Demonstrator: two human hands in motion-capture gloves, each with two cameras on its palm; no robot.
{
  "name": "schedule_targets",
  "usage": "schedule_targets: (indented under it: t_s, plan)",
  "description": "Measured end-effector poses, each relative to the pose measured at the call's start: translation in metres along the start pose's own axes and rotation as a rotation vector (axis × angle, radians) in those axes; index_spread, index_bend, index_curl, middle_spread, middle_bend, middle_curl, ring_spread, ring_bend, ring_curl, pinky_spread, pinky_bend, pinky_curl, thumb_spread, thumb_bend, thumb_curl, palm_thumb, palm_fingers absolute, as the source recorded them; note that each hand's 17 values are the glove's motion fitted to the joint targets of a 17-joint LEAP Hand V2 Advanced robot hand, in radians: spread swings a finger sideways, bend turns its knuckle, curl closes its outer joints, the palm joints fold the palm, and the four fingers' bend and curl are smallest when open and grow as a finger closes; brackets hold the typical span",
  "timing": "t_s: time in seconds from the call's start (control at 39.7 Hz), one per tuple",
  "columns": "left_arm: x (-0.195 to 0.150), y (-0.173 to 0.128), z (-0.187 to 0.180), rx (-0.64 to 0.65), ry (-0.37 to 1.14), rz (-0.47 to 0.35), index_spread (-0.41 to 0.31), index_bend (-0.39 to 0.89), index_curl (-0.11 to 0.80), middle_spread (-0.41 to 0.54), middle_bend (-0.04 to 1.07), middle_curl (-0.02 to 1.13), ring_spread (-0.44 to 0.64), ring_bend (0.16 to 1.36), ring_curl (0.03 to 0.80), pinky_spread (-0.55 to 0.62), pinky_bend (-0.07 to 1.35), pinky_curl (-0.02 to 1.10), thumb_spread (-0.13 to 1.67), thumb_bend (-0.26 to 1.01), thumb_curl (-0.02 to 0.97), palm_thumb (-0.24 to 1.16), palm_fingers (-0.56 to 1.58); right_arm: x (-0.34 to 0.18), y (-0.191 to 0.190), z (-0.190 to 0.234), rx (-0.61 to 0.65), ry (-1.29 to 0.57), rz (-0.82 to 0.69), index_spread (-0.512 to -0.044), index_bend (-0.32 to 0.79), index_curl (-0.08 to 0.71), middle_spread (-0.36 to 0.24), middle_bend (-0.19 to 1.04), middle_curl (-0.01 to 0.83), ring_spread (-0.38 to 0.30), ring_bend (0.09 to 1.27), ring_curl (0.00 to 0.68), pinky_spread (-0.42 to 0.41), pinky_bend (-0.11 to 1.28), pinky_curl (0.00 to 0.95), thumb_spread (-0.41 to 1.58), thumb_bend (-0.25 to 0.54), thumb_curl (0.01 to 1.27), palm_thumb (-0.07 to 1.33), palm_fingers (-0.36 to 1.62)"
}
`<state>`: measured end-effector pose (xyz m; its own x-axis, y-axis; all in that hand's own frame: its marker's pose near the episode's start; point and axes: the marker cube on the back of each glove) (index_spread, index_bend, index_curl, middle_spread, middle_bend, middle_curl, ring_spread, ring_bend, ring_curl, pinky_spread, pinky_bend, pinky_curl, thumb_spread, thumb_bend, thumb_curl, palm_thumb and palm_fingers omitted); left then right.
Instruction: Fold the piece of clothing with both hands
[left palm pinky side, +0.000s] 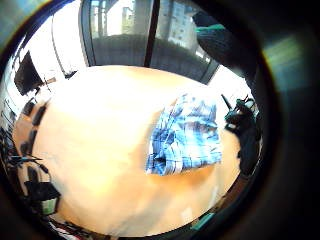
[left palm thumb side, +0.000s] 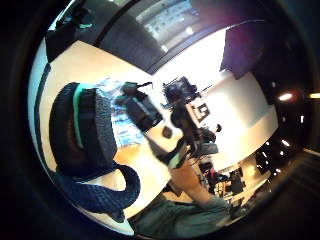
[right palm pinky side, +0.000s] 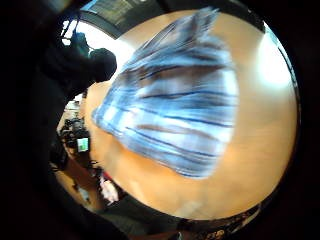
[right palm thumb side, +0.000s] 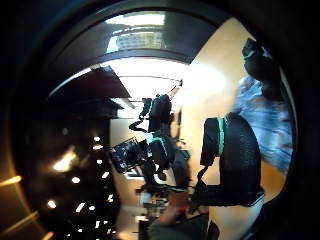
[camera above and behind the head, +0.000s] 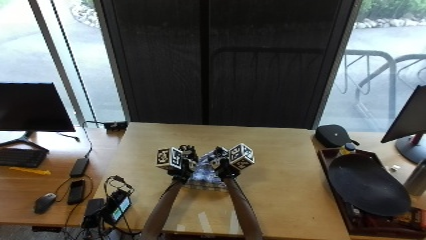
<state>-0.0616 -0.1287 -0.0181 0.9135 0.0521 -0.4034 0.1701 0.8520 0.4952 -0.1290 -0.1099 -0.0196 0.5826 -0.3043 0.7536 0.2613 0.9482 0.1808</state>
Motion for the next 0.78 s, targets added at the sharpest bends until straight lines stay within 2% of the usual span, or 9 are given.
schedule_targets:
  t_s: [0.08,0.18,0.3,0.38,0.53,0.73,0.78]
  plan:
    - [0.003,0.0,0.007,-0.037,-0.078,0.037,-0.132,0.17,0.382,-0.075,0.3,0.43,0.14,0.43,0.328,0.27,0.24,0.36,1.49,0.09,0.257,0.24,0.6,0.013,0.002,-0.023,0.091,0.217,0.067,-0.262,0.16,0.158,-0.116,0.39,0.466,-0.104,0.53,0.407,0.086,0.45,0.316,1.16,-0.016,0.51,0.78,0.82]
    - [0.02,0.004,0.012,-0.118,-0.243,0.102,-0.139,0.18,0.389,-0.079,0.28,0.43,0.14,0.41,0.325,0.29,0.21,0.35,1.47,0.08,0.263,0.25,0.58,0.029,0.022,-0.07,0.097,0.495,0.151,-0.288,0.22,0.217,-0.091,0.25,0.43,-0.06,0.38,0.381,0.168,0.47,0.33,1.22,-0.036,0.49,0.71,0.6]
    - [0.032,0.011,0.018,-0.255,-0.413,0.149,-0.143,0.18,0.399,-0.076,0.24,0.43,0.15,0.4,0.327,0.31,0.18,0.34,1.42,0.05,0.264,0.23,0.55,0.059,0.035,-0.117,0.09,0.753,0.223,-0.313,0.22,0.258,-0.058,0.16,0.398,-0.006,0.27,0.35,0.229,0.49,0.336,1.27,-0.041,0.46,0.61,0.49]
    - [0.038,0.014,0.019,-0.3,-0.475,0.172,-0.144,0.17,0.401,-0.076,0.22,0.43,0.15,0.39,0.325,0.33,0.17,0.34,1.38,0.03,0.266,0.21,0.54,0.075,0.035,-0.138,0.137,0.878,0.249,-0.327,0.22,0.275,-0.052,0.13,0.375,0.031,0.22,0.327,0.258,0.51,0.338,1.28,-0.022,0.44,0.61,0.43]
    - [0.047,0.014,0.022,-0.28,-0.508,0.199,-0.146,0.17,0.403,-0.075,0.2,0.42,0.16,0.39,0.324,0.35,0.18,0.33,1.34,0.0,0.274,0.21,0.53,0.077,0.041,-0.159,0.252,1.003,0.263,-0.342,0.24,0.309,-0.037,0.11,0.333,0.088,0.17,0.296,0.295,0.54,0.343,1.29,-0.003,0.44,0.65,0.35]
    - [0.045,0.02,0.024,-0.314,-0.505,0.182,-0.147,0.17,0.4,-0.074,0.19,0.42,0.17,0.39,0.327,0.36,0.18,0.32,1.31,-0.01,0.281,0.21,0.51,0.057,0.051,-0.159,0.291,1.054,0.247,-0.35,0.25,0.342,-0.018,0.13,0.298,0.123,0.17,0.277,0.315,0.56,0.346,1.29,-0.006,0.44,0.69,0.29]
    - [0.043,0.008,0.019,-0.237,-0.54,0.203,-0.147,0.17,0.4,-0.074,0.19,0.42,0.17,0.39,0.326,0.36,0.18,0.32,1.3,-0.01,0.282,0.22,0.5,0.056,0.051,-0.158,0.284,1.059,0.248,-0.351,0.25,0.348,-0.016,0.13,0.292,0.127,0.18,0.275,0.317,0.57,0.346,1.29,-0.008,0.43,0.7,0.29]
